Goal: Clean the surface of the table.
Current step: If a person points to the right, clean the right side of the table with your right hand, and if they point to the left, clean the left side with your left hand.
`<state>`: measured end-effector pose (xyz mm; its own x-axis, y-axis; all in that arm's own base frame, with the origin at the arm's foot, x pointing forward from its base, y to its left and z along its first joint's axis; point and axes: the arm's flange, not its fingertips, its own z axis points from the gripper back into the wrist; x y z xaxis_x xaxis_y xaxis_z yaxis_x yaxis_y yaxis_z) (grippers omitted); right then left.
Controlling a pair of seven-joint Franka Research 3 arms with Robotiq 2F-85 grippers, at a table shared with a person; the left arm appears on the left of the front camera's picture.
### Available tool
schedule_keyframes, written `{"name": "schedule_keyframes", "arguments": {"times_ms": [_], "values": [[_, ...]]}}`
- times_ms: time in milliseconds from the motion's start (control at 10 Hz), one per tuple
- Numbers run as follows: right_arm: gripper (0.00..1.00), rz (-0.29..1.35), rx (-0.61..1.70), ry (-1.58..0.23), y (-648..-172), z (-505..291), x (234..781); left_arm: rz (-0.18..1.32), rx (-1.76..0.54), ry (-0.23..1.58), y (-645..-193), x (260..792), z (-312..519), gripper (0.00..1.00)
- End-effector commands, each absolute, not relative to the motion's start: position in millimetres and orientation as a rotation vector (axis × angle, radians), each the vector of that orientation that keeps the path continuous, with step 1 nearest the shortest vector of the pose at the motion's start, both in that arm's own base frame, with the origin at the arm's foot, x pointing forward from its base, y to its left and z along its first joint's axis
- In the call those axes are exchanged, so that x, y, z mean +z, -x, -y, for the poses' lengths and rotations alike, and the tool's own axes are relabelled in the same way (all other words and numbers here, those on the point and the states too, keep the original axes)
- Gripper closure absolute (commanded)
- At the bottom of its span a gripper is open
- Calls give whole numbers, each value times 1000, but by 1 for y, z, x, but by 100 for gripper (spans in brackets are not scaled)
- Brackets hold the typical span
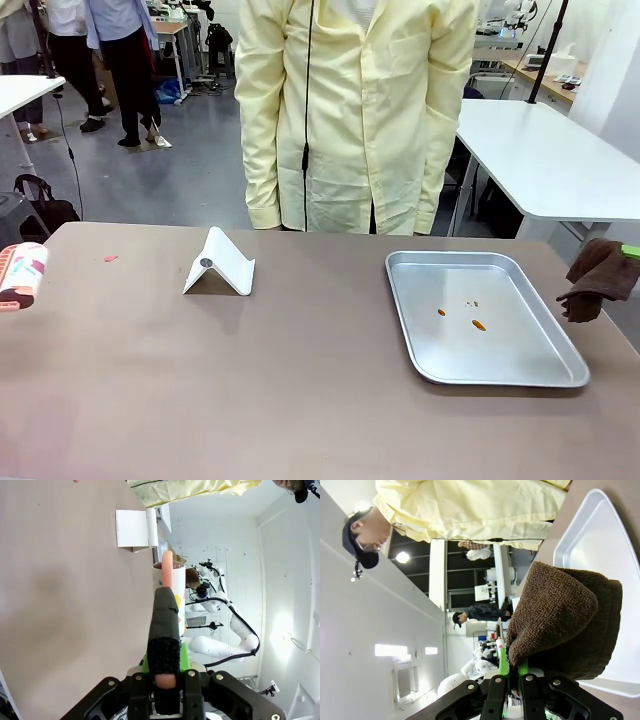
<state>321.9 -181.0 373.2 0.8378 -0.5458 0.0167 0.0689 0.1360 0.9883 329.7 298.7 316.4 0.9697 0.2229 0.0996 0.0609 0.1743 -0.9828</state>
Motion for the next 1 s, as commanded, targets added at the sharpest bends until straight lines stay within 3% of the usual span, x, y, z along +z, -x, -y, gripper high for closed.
{"name": "schedule_keyframes", "arguments": {"times_ms": [0,400,900], "values": [[100,413,-480,-1363,-322,180,380,244,119,1392,-335,326,-295,78],[100,413,-480,-1363,-322,180,380,237,100,1388,-335,320,-294,78],[100,413,-480,-1363,-322,180,380,233,274,1228,-444,344,-298,78]]}}
